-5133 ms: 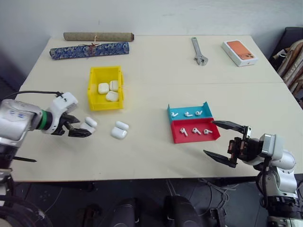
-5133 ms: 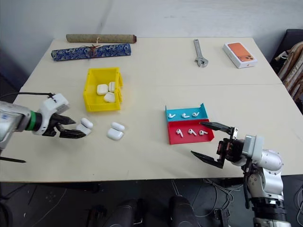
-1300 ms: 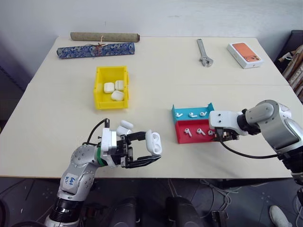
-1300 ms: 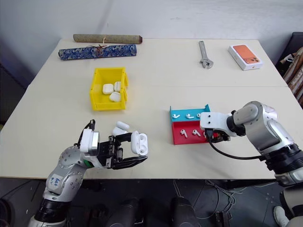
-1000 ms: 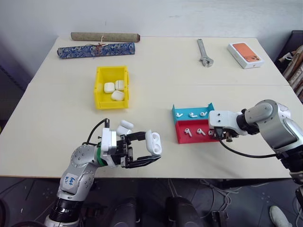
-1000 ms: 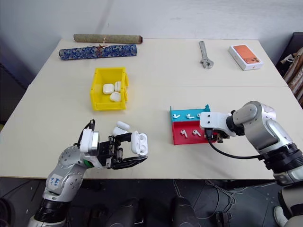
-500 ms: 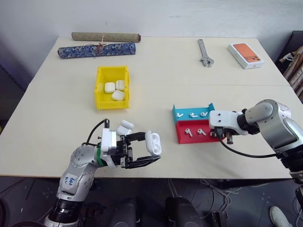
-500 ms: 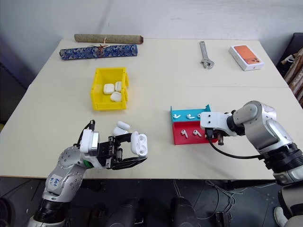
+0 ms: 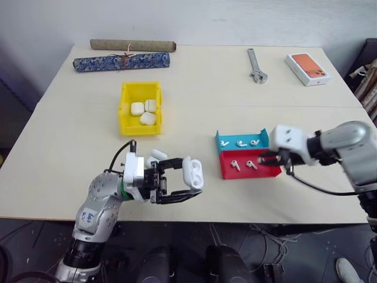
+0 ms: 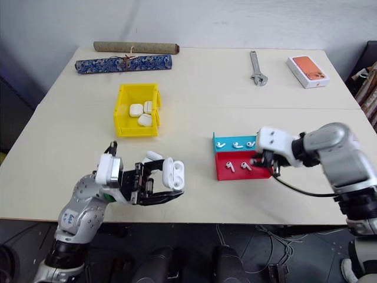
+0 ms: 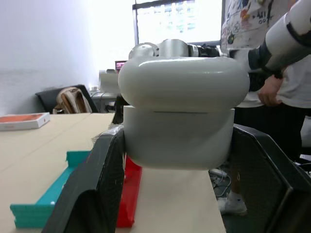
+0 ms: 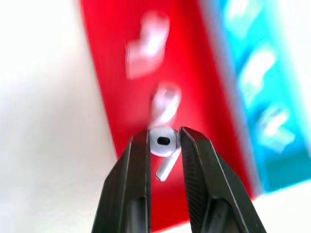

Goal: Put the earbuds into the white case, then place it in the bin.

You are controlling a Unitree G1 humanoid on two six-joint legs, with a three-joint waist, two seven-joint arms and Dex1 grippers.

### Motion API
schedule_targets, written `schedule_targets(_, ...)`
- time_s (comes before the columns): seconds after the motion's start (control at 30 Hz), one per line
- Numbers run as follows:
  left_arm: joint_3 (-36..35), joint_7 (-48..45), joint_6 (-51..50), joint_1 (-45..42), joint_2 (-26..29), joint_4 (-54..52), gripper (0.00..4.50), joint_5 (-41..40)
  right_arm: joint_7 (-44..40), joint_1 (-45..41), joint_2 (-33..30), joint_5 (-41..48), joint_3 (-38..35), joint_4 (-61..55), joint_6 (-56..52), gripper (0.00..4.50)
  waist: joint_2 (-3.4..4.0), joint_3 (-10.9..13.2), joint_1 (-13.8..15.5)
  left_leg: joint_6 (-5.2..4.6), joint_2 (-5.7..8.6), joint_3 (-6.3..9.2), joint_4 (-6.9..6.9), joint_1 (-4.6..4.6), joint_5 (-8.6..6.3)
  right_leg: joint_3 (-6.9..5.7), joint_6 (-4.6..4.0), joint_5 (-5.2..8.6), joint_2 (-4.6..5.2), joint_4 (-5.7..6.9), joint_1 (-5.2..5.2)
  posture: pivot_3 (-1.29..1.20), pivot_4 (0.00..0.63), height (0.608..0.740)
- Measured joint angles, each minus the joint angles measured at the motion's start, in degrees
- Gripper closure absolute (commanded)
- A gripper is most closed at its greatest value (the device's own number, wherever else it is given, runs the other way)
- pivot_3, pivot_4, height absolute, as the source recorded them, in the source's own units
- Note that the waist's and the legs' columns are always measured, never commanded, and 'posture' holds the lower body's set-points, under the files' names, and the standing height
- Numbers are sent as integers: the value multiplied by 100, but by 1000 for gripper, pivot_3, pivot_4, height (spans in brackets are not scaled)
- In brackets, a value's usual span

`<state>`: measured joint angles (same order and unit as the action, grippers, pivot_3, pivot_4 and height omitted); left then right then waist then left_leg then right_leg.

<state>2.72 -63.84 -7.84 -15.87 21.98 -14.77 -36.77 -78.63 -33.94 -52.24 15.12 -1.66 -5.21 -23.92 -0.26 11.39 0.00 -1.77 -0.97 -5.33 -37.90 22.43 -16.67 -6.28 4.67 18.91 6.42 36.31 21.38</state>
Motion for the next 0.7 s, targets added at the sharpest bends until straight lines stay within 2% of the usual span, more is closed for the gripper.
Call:
schedule_targets(0.07,-2,-11,-161,-216,-123,97,1709,-172,360,228,718,1213,-1076,-472,-261,4051,-17,4,-1,0,-3,9,2,-5,0,-8,1,-1,-1,-2,-12,0,150,740)
schedule_targets(0.17,-15,-21,-336,-399,-178,213,1709,-350,861,483,1316,2314,-1578,-997,-633,4051,-15,5,-1,-2,0,8,2,-3,0,-6,3,-2,0,-3,-10,0,150,740)
schedule_targets(0.2,-41,-41,-415,-443,-194,248,1709,-408,1262,511,1733,2640,-1744,-1248,-631,4051,-15,5,-13,-2,-1,8,2,-4,0,-5,3,-2,0,-1,-9,0,150,740)
schedule_targets(0.27,-16,-78,-522,-629,-292,289,1709,-461,1727,513,2269,3025,-1689,-1655,-587,4051,-11,7,-15,-1,1,3,3,-1,1,1,3,-2,0,8,2,0,150,740)
schedule_targets(0.53,13,-110,-881,-975,-470,377,1709,-669,1958,740,3066,2869,-760,-2189,418,4051,-11,7,-9,-1,5,0,4,-1,1,2,3,-2,-1,11,5,0,150,740)
schedule_targets(0.7,13,-122,-970,-1051,-507,376,1709,-669,1831,838,3087,2688,-381,-2182,836,4051,-11,7,-8,-2,6,-2,4,0,1,4,3,-2,-1,11,6,0,150,740)
